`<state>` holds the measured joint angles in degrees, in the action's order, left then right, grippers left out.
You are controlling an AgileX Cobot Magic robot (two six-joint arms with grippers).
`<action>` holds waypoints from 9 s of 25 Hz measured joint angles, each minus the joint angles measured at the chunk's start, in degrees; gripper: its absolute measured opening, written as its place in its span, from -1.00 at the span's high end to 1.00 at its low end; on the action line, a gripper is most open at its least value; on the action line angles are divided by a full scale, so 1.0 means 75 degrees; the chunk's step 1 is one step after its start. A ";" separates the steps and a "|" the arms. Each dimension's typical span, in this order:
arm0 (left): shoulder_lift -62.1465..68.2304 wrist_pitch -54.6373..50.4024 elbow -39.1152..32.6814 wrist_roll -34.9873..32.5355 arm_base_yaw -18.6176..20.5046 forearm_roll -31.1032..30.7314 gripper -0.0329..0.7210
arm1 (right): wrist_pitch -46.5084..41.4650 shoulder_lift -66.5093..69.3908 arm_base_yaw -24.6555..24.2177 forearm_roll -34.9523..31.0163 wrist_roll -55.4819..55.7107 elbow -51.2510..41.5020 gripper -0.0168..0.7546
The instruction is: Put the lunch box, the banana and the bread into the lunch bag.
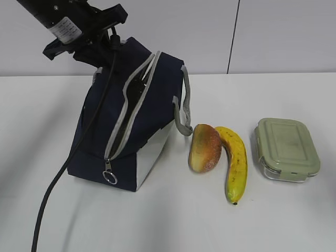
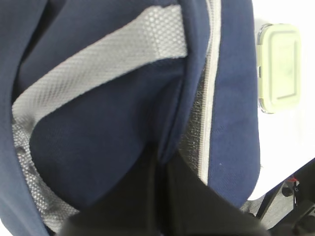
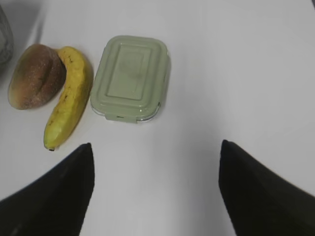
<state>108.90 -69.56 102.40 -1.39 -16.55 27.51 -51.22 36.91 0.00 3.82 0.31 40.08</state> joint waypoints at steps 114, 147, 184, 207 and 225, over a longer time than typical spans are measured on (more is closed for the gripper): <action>0.0000 -0.0149 0.0015 -0.0208 0.0000 -0.0089 0.91 | -0.1920 1.0750 -0.3525 -0.8028 -0.7662 0.3885 -0.02; -0.0006 -0.0084 0.0015 -0.0201 0.0000 -0.0103 0.91 | -0.2061 0.9353 -0.1772 -0.8924 -0.4900 0.5313 -0.02; -0.0006 -0.0014 0.0015 -0.0032 0.0193 0.0233 0.91 | -0.2527 0.9536 0.1086 -0.6476 -0.1411 0.7408 -0.02; -0.0006 -0.0048 0.0015 -0.0032 0.0216 0.0255 0.91 | -0.0735 1.0023 0.2669 -0.5097 0.0055 0.7442 -0.02; -0.0006 -0.0089 0.0015 -0.0032 0.0216 0.0396 0.91 | 0.0142 1.0126 0.3125 -0.5082 0.1031 0.7442 -0.02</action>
<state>108.86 -70.23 102.51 -1.63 -14.93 30.48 -50.16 112.85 23.44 -34.30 8.04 95.89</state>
